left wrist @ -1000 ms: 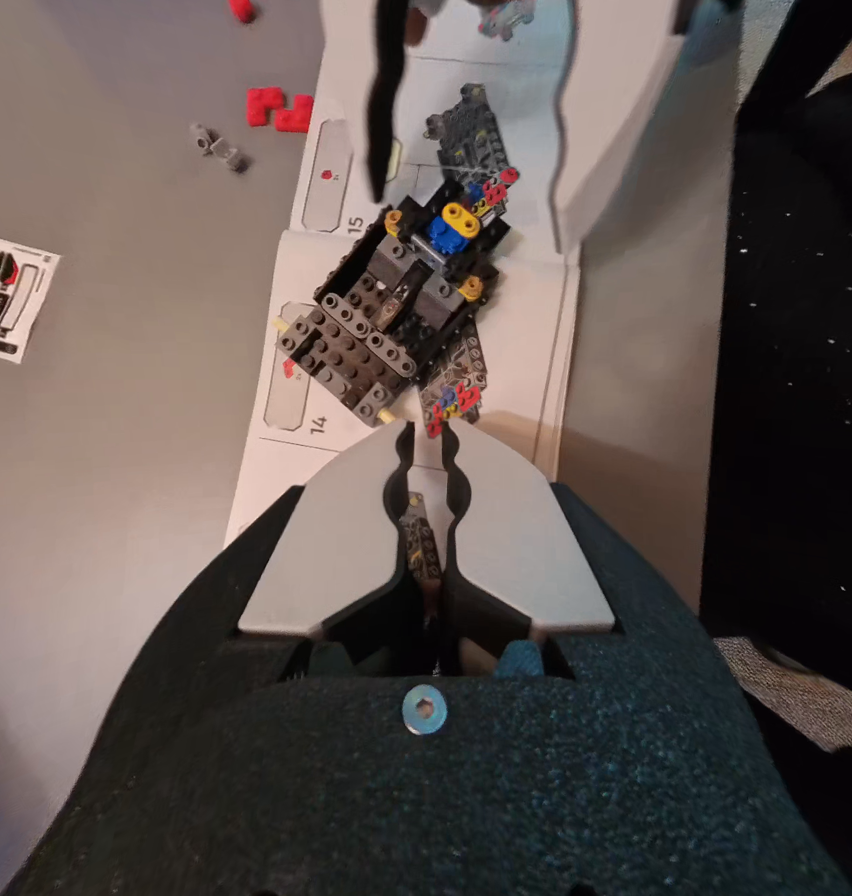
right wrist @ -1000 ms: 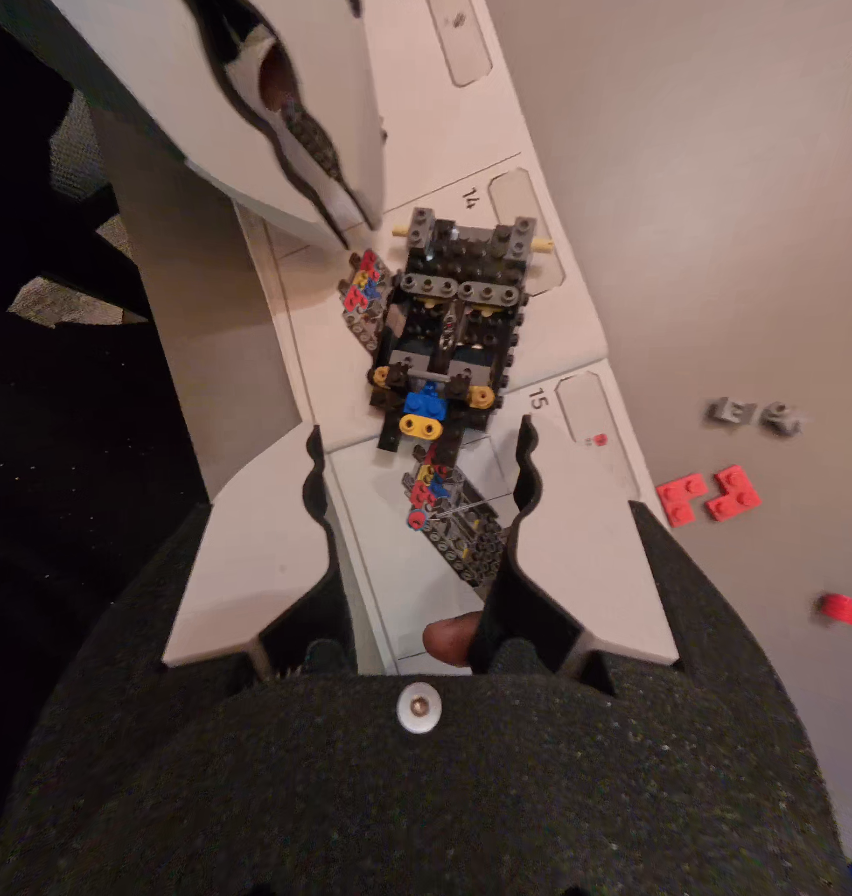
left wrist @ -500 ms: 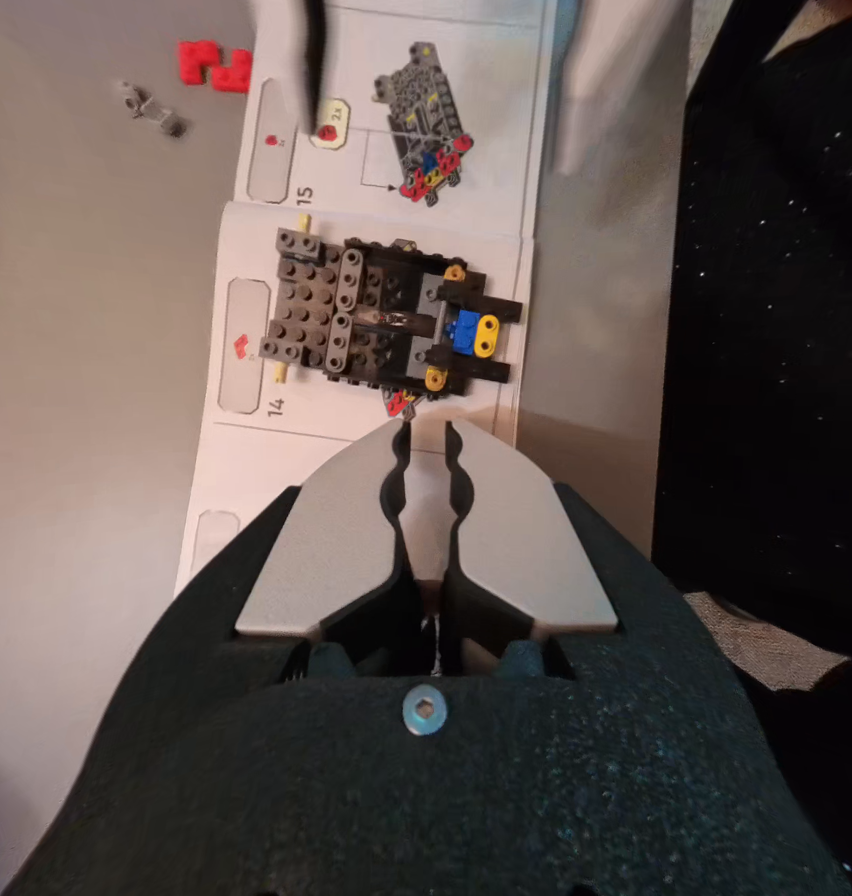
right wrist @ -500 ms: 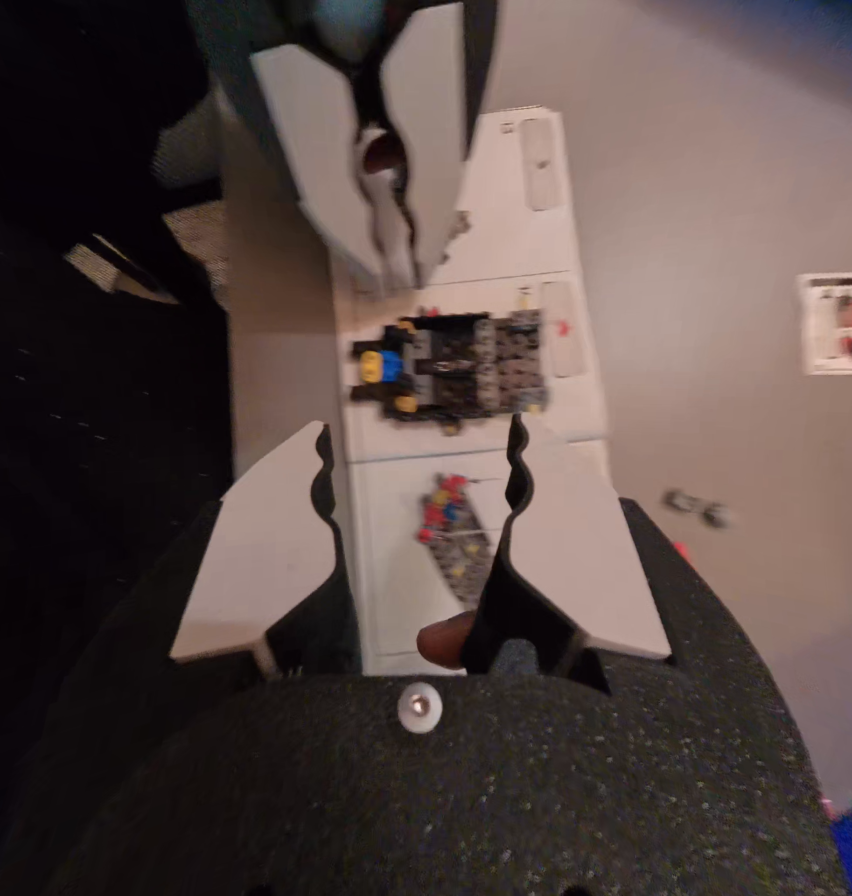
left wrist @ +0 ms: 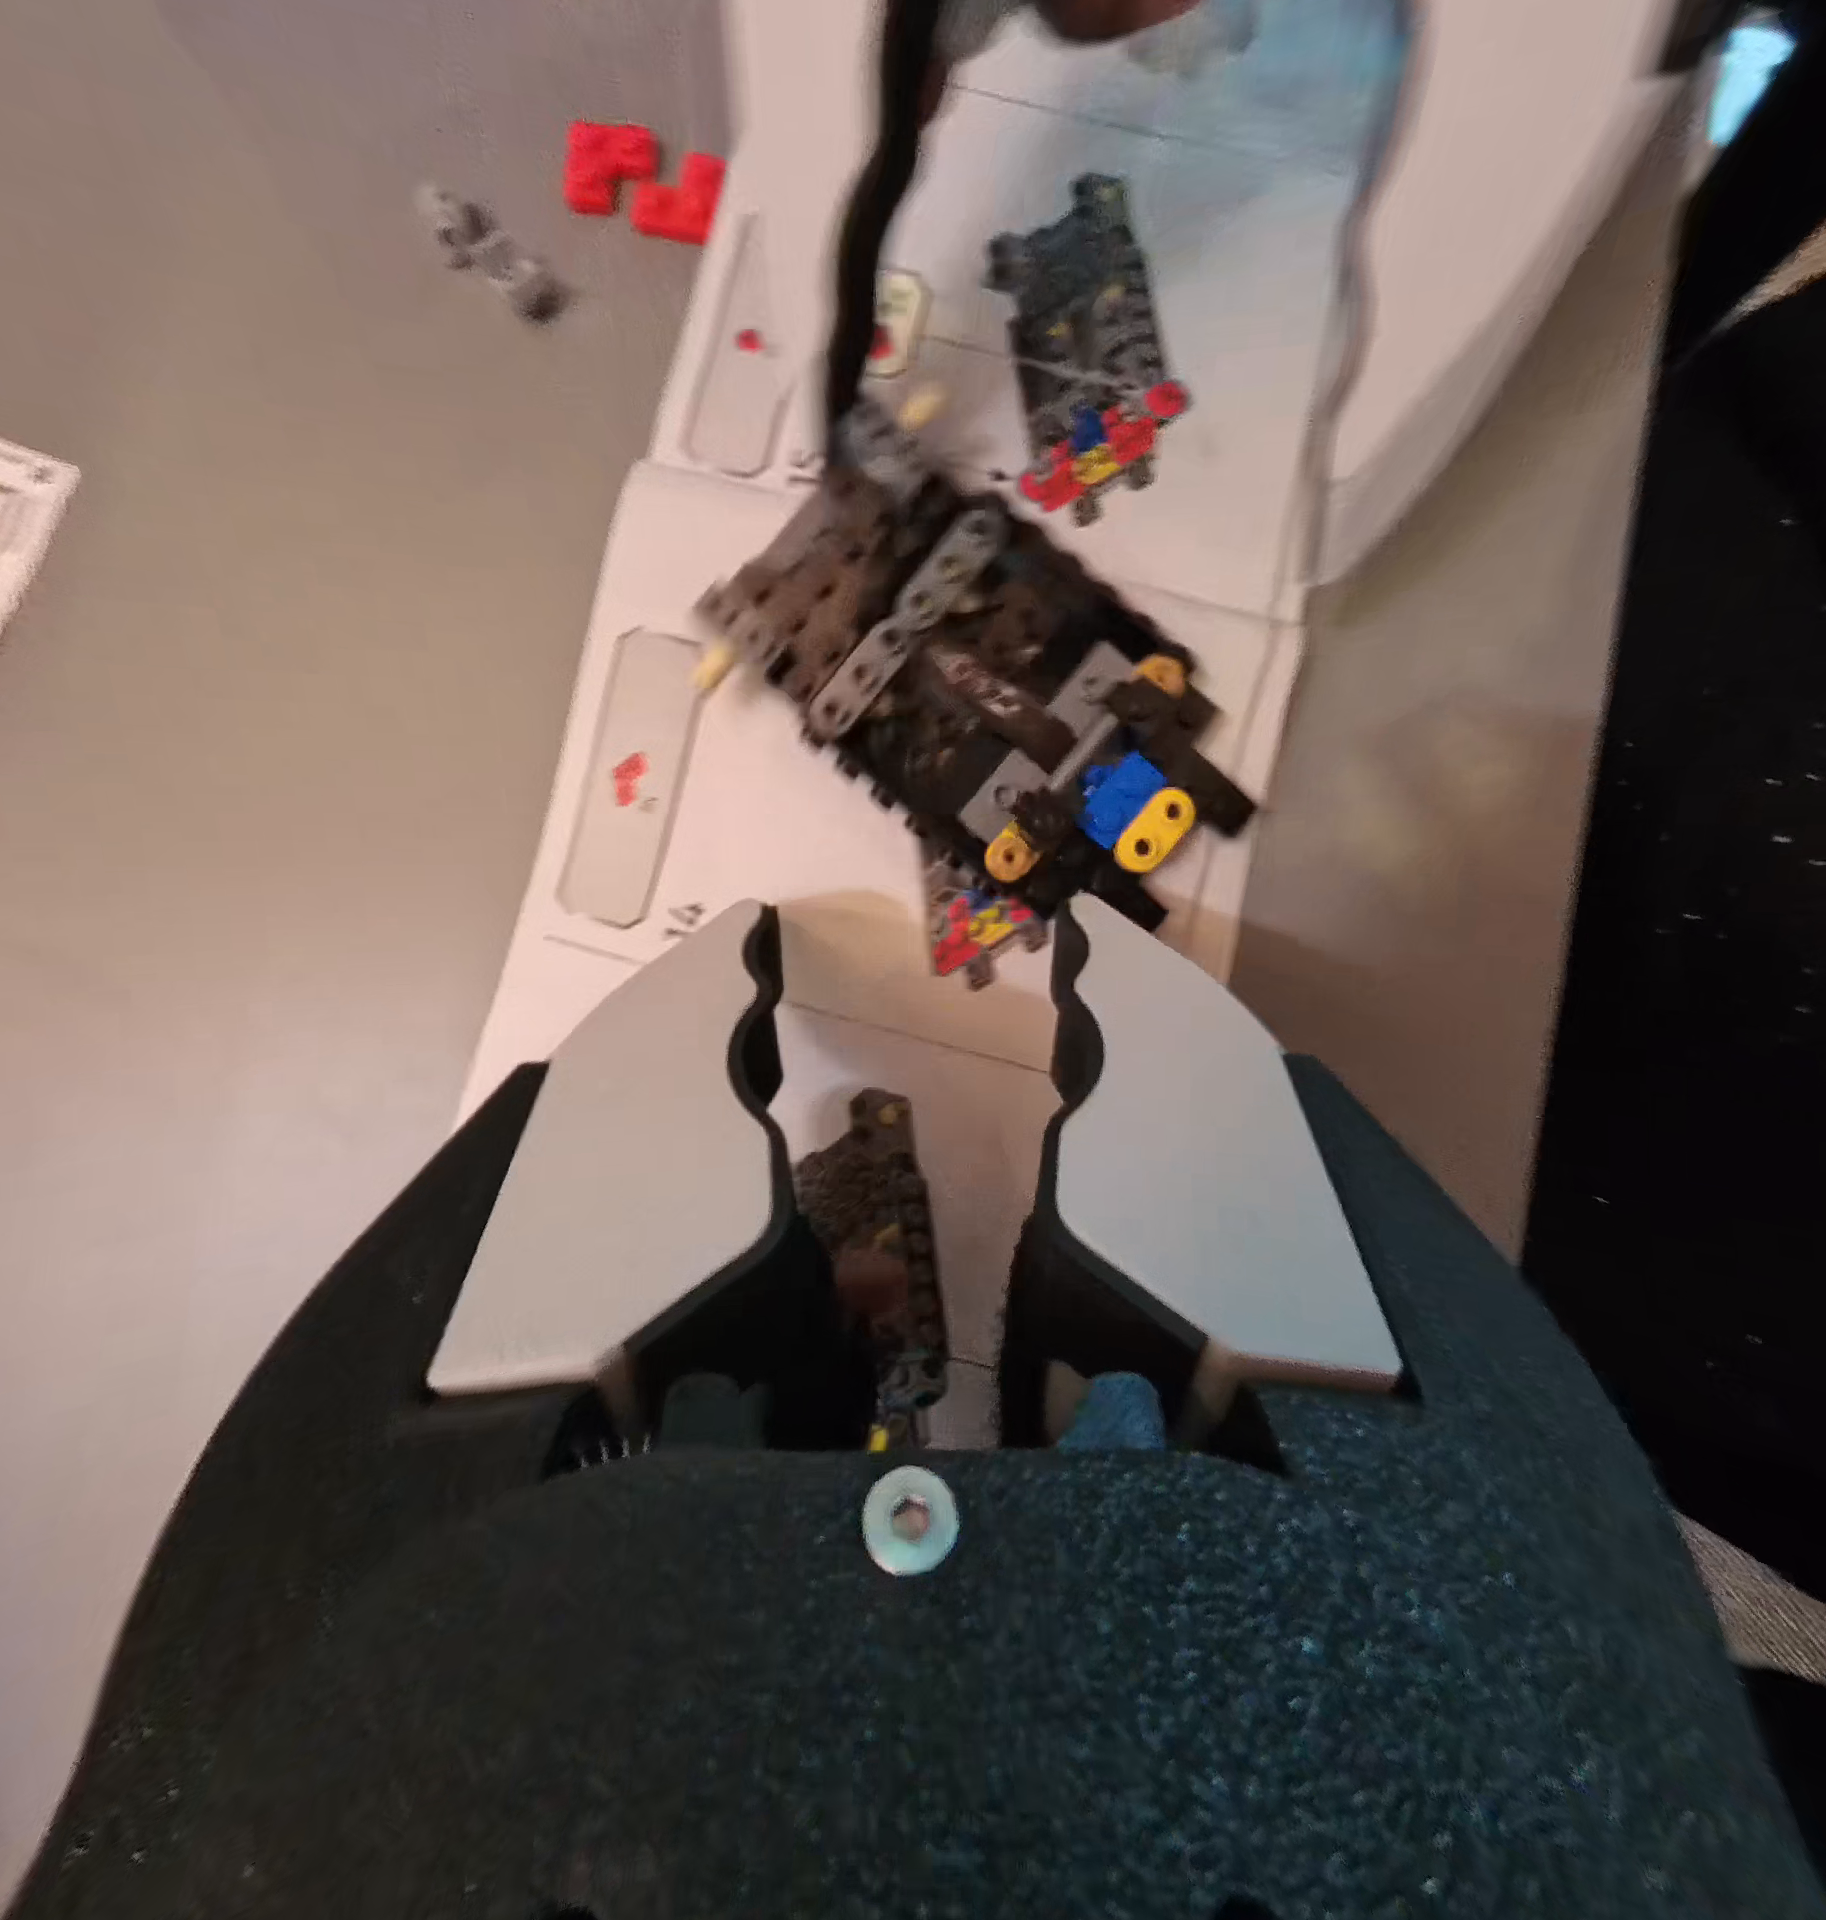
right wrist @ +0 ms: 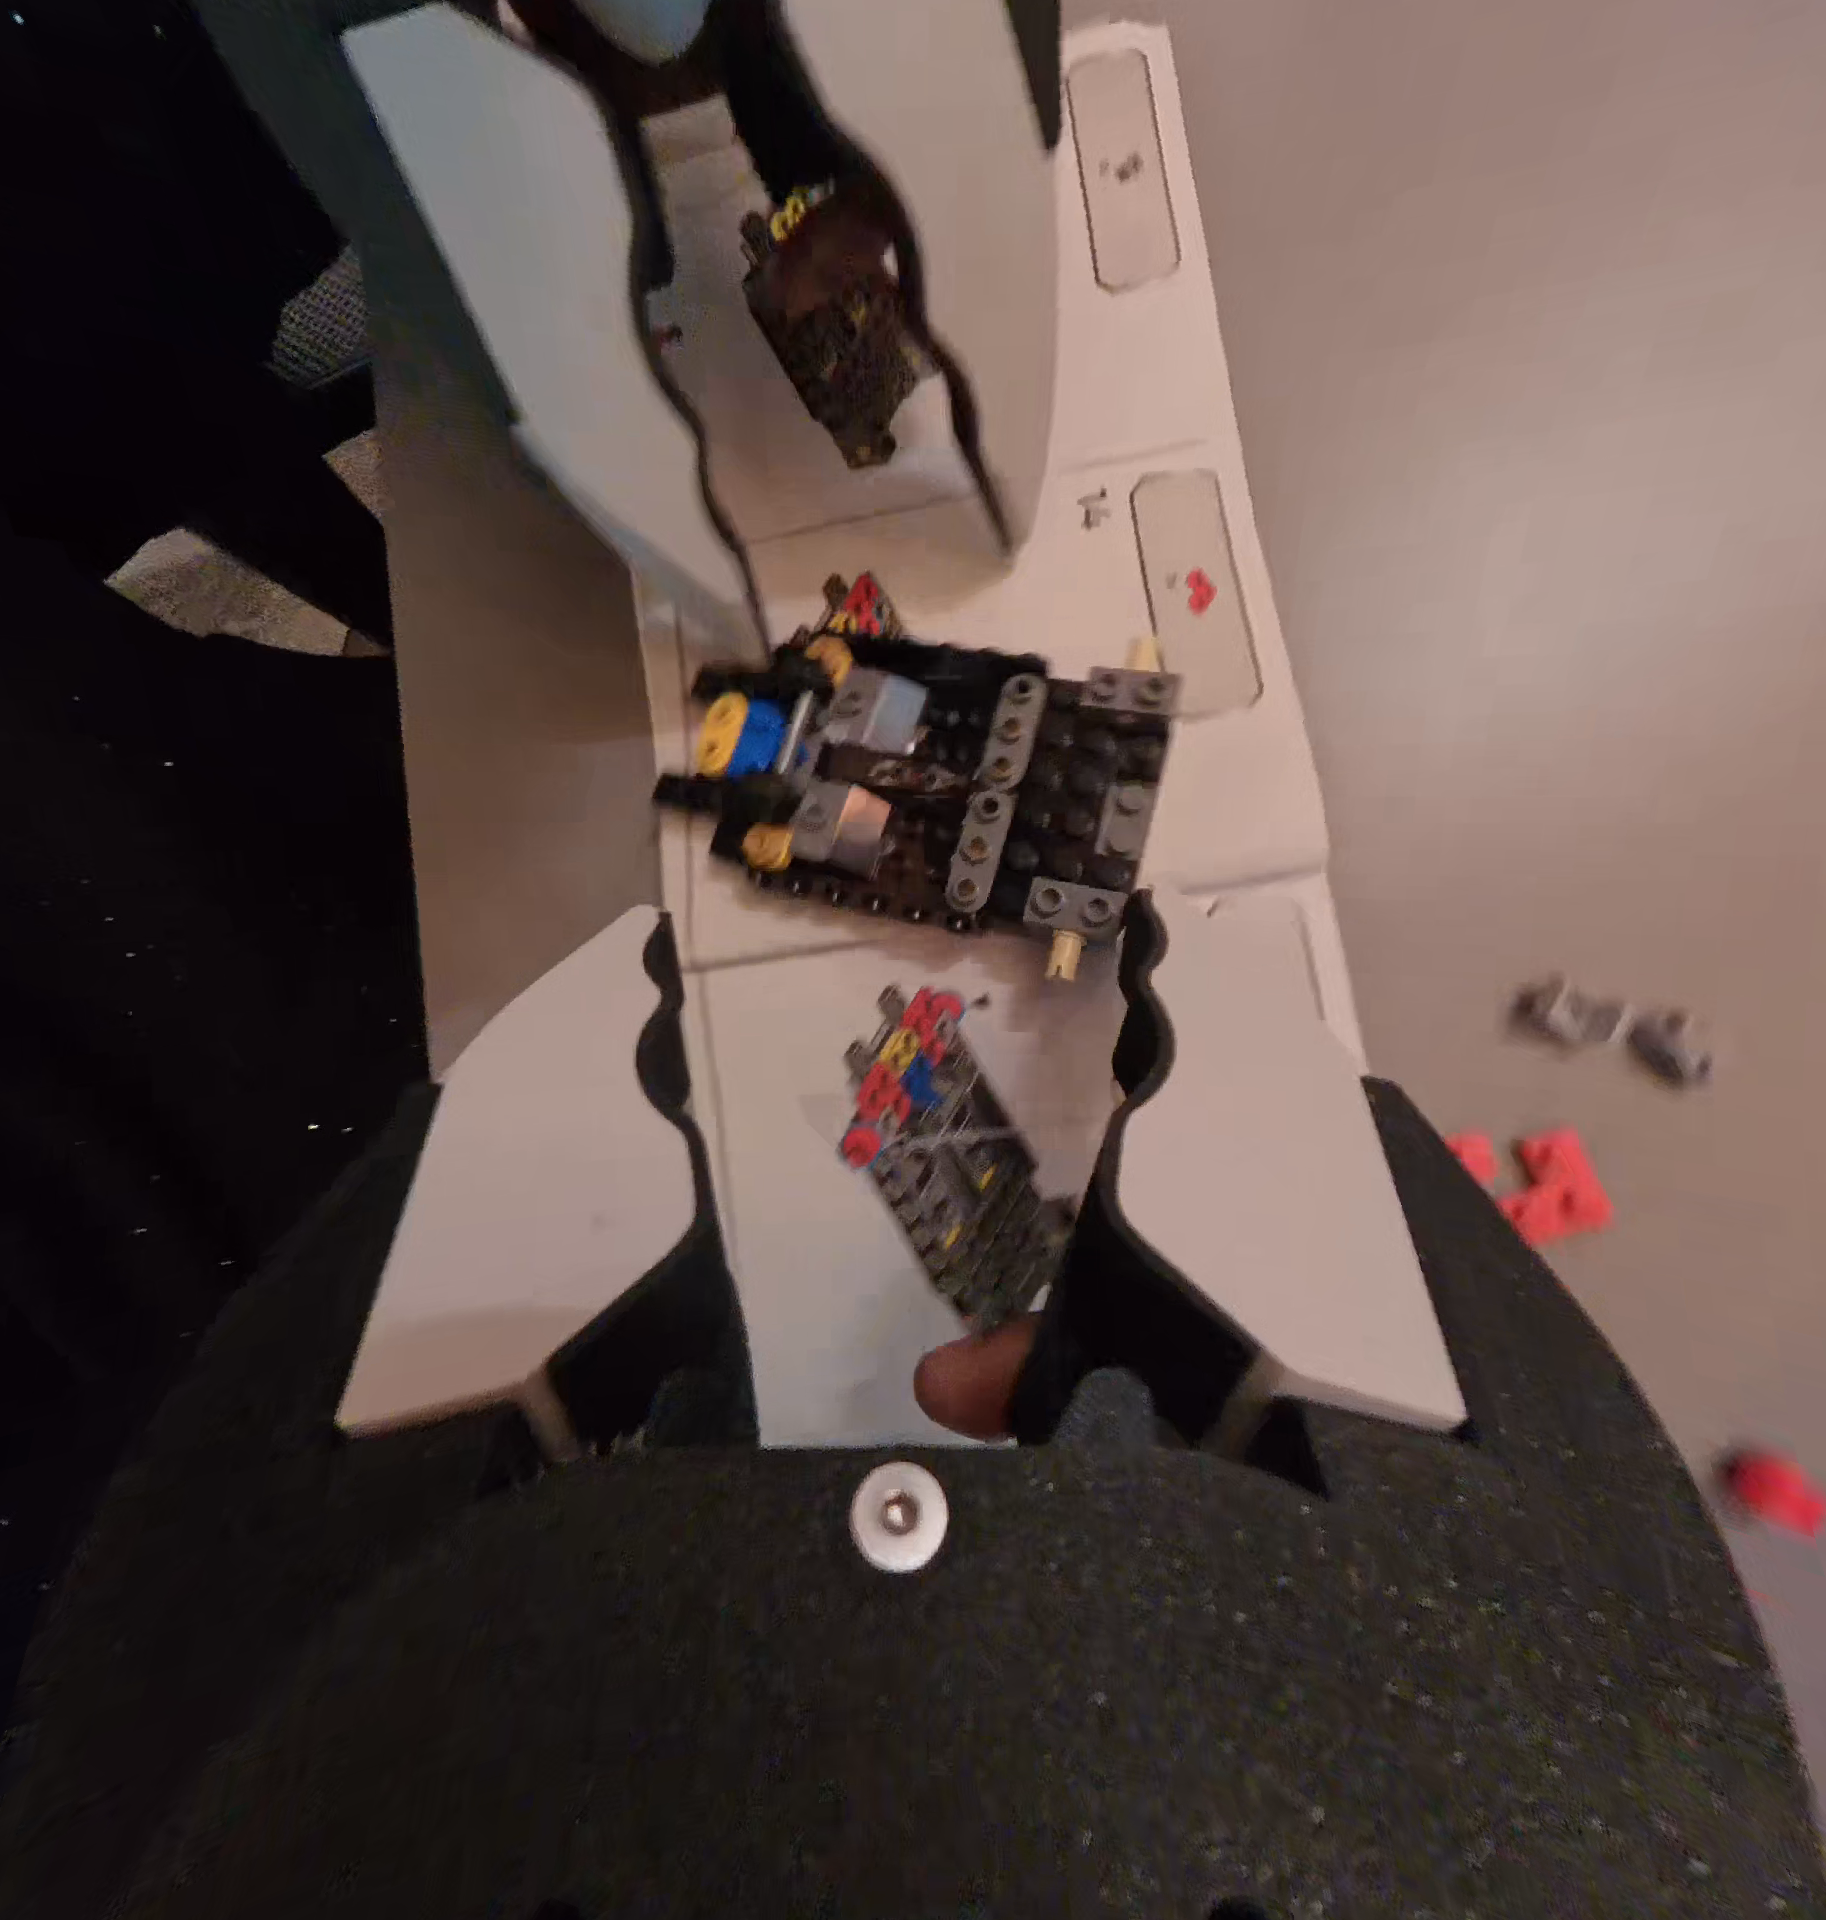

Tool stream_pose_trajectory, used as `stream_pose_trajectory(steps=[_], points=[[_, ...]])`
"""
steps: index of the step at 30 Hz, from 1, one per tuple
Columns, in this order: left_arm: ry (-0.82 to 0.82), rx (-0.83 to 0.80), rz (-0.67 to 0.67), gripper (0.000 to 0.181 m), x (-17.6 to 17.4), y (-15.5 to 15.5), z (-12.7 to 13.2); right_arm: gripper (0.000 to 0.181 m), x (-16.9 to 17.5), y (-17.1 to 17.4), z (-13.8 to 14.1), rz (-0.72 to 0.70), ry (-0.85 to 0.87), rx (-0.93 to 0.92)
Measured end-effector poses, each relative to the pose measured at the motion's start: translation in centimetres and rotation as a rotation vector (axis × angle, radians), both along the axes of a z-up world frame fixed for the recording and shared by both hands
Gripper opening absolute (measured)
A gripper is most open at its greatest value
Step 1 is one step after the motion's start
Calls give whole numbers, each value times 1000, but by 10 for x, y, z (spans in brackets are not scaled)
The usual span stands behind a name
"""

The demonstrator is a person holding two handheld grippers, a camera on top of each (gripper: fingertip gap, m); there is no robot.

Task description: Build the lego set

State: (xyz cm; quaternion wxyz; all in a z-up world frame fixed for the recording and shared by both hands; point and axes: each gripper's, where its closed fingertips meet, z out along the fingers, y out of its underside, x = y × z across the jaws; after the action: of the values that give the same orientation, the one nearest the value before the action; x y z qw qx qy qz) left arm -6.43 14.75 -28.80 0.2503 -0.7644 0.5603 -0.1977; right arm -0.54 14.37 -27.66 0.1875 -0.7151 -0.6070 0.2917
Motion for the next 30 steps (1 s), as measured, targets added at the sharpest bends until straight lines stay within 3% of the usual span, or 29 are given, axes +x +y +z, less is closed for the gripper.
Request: stream_pose_trajectory(steps=[5,8,11,13,17,21,23,30], points=[[32,215,233,30,-32,46,14,69,18,-30,5,-116,-3,-100],[-41,226,234,28,-46,42,31,67,21,-18,8,-102,-24,54],[-82,219,177,29,-63,28,41,66,6,2,19,41,11,301],[-87,204,126,30,-75,16,41,68,-7,8,20,165,6,370],[-61,117,61,29,-92,-6,30,87,-24,14,0,304,-130,267],[-68,91,60,20,-96,-9,25,76,-30,11,-14,373,-214,236],[-53,109,93,13,-102,-4,23,61,-35,11,-15,338,-206,225],[-126,172,184,6,-114,10,32,61,-42,12,-15,171,-197,206]])
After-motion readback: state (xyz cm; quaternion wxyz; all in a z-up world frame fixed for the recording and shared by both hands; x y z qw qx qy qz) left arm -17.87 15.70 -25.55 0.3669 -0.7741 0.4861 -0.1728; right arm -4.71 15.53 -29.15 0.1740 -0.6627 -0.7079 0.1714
